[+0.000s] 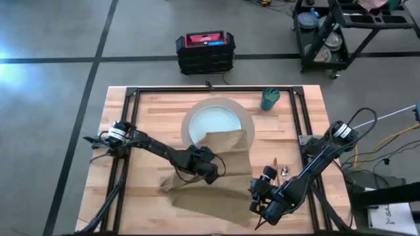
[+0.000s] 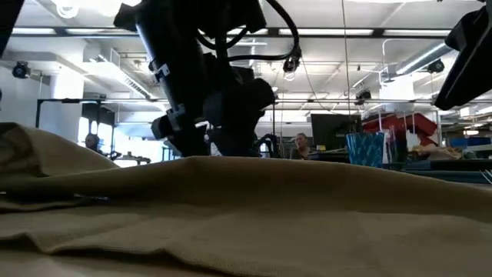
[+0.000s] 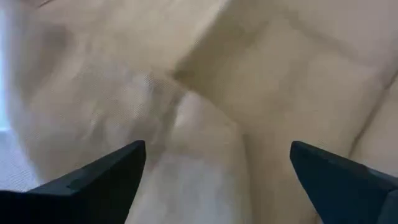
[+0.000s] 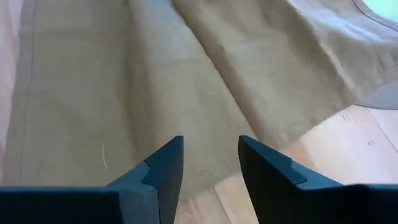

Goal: Set table place
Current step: Fold the brown table napkin

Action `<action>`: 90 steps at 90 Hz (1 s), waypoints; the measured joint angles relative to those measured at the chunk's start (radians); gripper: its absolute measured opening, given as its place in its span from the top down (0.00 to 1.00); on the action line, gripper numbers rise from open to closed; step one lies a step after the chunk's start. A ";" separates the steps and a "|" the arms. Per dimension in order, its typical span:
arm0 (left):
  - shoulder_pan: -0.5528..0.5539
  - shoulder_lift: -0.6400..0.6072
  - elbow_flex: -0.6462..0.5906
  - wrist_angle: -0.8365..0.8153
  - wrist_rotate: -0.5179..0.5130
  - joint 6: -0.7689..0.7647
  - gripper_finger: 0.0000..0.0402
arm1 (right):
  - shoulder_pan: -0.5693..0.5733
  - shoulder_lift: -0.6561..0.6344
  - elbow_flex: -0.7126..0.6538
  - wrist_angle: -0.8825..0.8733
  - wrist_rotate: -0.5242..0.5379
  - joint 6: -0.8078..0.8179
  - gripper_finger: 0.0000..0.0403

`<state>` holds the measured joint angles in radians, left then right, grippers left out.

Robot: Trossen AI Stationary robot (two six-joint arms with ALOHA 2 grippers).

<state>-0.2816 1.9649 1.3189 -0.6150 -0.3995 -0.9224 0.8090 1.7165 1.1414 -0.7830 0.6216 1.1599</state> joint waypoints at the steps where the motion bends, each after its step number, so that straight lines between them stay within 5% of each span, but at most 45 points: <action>1: -0.001 0.000 0.003 -0.005 0.000 0.000 0.08 | 0.000 0.000 -0.001 0.000 0.000 0.000 0.66; 10: -0.004 0.000 0.012 -0.046 -0.001 -0.003 0.22 | 0.003 0.000 -0.005 0.001 0.000 0.005 0.69; 42: -0.010 0.002 -0.011 -0.003 0.025 0.031 0.95 | 0.003 0.000 -0.013 0.003 0.003 0.010 0.78; 71: -0.011 -0.009 0.015 -0.080 0.060 0.126 1.00 | -0.009 0.000 -0.013 -0.006 0.030 -0.016 0.88; 90: -0.028 -0.045 0.135 -0.400 0.041 0.134 1.00 | -0.142 -0.009 -0.068 -0.132 0.061 -0.111 0.99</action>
<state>-0.3099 1.9198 1.4543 -1.0147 -0.3584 -0.7883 0.6665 1.7079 1.0730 -0.9153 0.6822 1.0492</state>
